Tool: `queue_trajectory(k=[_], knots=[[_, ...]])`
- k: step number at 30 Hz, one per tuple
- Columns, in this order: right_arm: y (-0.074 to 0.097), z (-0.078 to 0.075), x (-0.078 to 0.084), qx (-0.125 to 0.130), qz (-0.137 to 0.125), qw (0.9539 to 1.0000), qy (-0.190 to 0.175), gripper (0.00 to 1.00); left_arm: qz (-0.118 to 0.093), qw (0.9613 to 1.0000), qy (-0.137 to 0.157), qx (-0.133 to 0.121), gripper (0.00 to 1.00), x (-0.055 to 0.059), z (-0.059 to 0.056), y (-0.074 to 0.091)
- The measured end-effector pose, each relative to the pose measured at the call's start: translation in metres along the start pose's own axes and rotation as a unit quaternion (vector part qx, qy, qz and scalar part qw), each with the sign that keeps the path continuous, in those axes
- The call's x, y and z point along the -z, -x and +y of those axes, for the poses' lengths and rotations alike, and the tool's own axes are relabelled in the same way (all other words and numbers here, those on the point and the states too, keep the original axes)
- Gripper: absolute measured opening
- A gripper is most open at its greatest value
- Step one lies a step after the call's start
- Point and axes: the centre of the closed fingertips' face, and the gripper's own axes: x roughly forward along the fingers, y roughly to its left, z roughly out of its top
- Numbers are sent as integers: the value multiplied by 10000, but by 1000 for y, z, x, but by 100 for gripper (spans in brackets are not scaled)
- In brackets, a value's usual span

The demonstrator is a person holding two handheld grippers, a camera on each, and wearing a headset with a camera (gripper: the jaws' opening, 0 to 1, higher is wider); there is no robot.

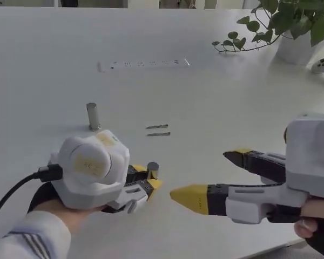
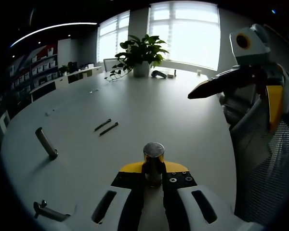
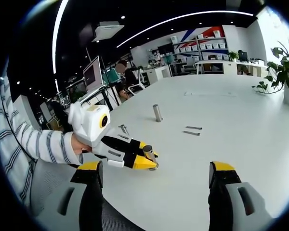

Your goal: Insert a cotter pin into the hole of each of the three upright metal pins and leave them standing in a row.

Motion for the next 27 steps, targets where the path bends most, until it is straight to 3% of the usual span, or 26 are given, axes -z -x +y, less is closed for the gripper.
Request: queue_trajectory(k=[7, 9, 15, 19, 21, 27], knots=[[1, 2, 1, 8, 15, 10000, -4, 90, -48, 10000, -7, 14, 9, -2, -3, -2], [1, 2, 1, 6, 22, 10000, -5, 90, -89, 9998, 148, 85, 9, -2, -4, -2], [1, 3, 0, 5, 28, 10000, 3, 90, -95, 9999, 112, 48, 10, -2, -2, -1], [1, 4, 0, -8, 36, 10000, 20, 90, -149, 9995, 253, 99, 11, -3, -4, 0], [1, 5, 0, -17, 44, 10000, 33, 90, -281, 9987, 412, 118, 11, -7, -3, 1], [0, 6, 0, -34, 36, 10000, 46, 90, -550, 9977, 375, 143, 26, -24, 0, 12]])
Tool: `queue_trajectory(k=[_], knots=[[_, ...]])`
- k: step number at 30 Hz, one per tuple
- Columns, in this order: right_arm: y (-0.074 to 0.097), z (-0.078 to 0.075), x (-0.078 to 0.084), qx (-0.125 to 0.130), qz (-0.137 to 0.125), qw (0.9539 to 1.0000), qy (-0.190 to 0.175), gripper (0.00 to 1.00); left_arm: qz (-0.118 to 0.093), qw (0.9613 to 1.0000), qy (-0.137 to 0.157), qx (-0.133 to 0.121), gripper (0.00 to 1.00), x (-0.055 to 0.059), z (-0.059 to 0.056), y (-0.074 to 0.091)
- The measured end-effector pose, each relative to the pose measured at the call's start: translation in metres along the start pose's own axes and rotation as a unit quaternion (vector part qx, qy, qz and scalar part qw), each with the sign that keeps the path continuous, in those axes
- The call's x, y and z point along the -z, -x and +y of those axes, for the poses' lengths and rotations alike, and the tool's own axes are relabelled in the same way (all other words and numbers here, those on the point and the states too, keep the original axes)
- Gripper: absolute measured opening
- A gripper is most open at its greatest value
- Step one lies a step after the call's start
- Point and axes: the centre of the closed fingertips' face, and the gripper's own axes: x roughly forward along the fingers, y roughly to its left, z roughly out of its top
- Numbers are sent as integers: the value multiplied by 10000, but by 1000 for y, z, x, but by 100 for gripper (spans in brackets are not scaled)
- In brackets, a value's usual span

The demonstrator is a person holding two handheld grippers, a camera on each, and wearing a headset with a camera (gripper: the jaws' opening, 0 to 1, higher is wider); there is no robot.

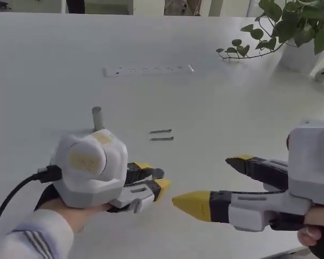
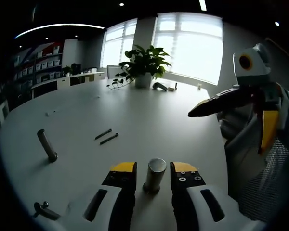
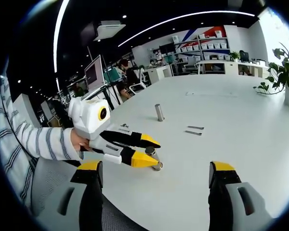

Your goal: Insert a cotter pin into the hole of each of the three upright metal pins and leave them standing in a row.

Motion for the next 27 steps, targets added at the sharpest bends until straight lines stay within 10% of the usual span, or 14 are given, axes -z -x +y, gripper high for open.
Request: queue_trajectory(k=[12, 27], knots=[[0, 0, -1, -43, -16, 10000, 19, 90, -364, 9980, -226, 457, 54, -27, -11, 44], [1, -5, 0, 5, 40, 10000, 31, 90, 375, 9943, -809, 585, 86, 13, -20, 77]])
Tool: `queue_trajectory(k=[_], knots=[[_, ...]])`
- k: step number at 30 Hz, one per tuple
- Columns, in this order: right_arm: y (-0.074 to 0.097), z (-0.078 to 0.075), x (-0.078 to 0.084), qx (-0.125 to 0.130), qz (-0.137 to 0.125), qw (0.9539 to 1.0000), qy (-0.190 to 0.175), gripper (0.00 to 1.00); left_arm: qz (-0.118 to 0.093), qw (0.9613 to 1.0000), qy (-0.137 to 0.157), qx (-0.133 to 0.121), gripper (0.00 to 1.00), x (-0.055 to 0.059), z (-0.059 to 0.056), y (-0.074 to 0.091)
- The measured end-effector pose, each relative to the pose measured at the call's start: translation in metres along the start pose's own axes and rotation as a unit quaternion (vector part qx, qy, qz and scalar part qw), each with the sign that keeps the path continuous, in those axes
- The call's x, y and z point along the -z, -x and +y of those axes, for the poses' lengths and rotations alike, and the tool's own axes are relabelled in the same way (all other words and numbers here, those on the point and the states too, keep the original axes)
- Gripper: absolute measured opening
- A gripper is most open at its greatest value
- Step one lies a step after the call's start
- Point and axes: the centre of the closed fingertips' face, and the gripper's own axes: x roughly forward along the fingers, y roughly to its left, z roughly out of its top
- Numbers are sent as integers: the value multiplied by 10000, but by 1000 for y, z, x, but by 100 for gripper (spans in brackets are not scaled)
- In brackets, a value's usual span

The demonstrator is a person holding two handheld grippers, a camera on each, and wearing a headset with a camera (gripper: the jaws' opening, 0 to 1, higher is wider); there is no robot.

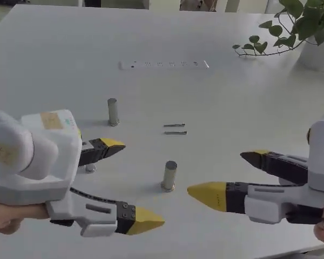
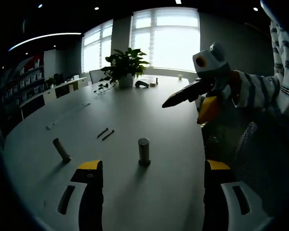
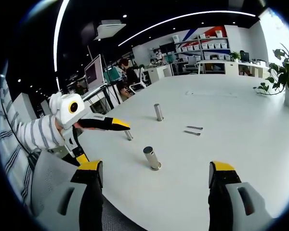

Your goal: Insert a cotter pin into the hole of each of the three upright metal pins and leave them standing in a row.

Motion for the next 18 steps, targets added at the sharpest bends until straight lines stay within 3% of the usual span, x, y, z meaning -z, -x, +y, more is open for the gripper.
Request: queue_trajectory(k=[3, 6, 7, 12, 18], knots=[[1, -4, 0, 43, 67, 10000, 35, 90, -31, 9998, 139, 155, 88, 2, -11, 1], [2, -5, -1, 11, 109, 9997, 238, 89, -395, 9974, 591, 129, 95, -5, -15, -1], [2, -6, -1, -3, 141, 9995, 270, 89, -422, 9970, 636, 135, 98, -4, -16, -1], [0, -6, -2, -234, 412, 9977, 485, 80, -386, 9964, 735, 153, 98, 3, -18, -2], [-6, -9, -15, -366, 497, 9941, 894, 80, -348, 9963, 785, -16, 99, 7, -14, -1]])
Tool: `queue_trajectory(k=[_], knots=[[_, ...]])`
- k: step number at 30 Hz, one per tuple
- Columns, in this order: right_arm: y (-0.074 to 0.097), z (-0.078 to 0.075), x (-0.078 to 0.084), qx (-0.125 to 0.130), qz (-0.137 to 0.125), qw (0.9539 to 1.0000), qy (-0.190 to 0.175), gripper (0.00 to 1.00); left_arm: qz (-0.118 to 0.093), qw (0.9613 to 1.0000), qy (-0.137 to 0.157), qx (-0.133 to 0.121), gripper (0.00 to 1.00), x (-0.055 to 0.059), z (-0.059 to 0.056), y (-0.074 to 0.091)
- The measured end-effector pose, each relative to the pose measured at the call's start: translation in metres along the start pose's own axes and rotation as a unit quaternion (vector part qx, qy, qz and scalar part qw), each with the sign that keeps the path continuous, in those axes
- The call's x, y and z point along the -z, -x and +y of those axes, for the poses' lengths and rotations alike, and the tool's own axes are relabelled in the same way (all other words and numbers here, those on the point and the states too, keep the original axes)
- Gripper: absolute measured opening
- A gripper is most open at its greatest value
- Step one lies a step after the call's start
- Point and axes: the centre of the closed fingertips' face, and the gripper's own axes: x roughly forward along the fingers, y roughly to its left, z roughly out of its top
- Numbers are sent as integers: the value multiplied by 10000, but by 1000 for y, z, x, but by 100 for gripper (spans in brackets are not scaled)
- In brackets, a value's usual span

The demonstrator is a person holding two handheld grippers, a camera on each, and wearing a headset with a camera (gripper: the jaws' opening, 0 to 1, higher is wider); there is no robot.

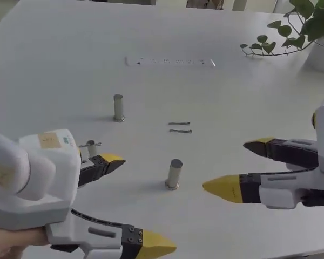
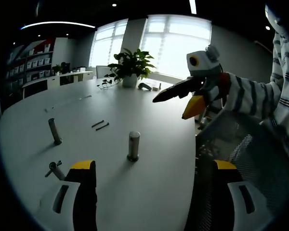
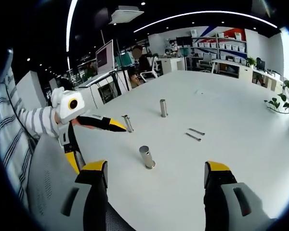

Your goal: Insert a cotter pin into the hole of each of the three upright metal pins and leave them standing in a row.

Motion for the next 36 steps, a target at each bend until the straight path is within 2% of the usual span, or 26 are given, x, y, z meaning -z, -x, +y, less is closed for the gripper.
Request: queue_trajectory(k=[2, 5, 7, 9, 13, 15, 17, 18, 20, 26, 31, 32, 33, 35, 36], knots=[[-3, 1, -7, -192, 38, 9994, 281, 77, 19, 10000, 14, -43, 99, 2, -1, 1], [-8, -4, -15, -254, 139, 9972, 691, 63, 97, 9999, 35, -74, 99, 8, -3, 2], [-14, -12, -16, -373, 286, 9963, 722, 51, 152, 9998, 61, -111, 99, 13, -3, 4], [-20, -16, -21, -478, 313, 9952, 798, 43, 179, 9996, 141, -149, 99, 16, -2, 5], [-32, -30, -27, -539, 527, 9914, 1072, 43, 152, 9991, 276, -282, 99, 18, 1, 8], [-38, -34, -27, -577, 687, 9881, 1252, 42, 148, 9988, 314, -334, 99, 18, 2, 9], [-43, -36, -27, -631, 820, 9845, 1418, 41, 153, 9985, 337, -399, 99, 18, 5, 10], [-49, -39, -27, -693, 954, 9800, 1600, 40, 150, 9984, 352, -412, 99, 18, 5, 11], [-56, -44, -25, -781, 1153, 9747, 1746, 40, 145, 9982, 388, -444, 99, 18, 7, 11], [-74, -57, -30, -844, 1421, 9639, 2086, 35, 237, 9973, 463, -516, 99, 21, 9, 11], [-89, -66, -30, -931, 1729, 9504, 2412, 33, 244, 9963, 570, -596, 99, 24, 10, 12], [-91, -67, -29, -954, 1787, 9486, 2432, 32, 243, 9961, 589, -603, 99, 25, 10, 12], [-94, -68, -26, -997, 1876, 9448, 2494, 31, 237, 9960, 611, -613, 99, 25, 10, 12], [-98, -69, -24, -1025, 1952, 9413, 2557, 29, 227, 9958, 641, -613, 99, 26, 9, 12], [-101, -70, -21, -1069, 2033, 9375, 2614, 28, 226, 9957, 656, -614, 99, 27, 9, 12]])
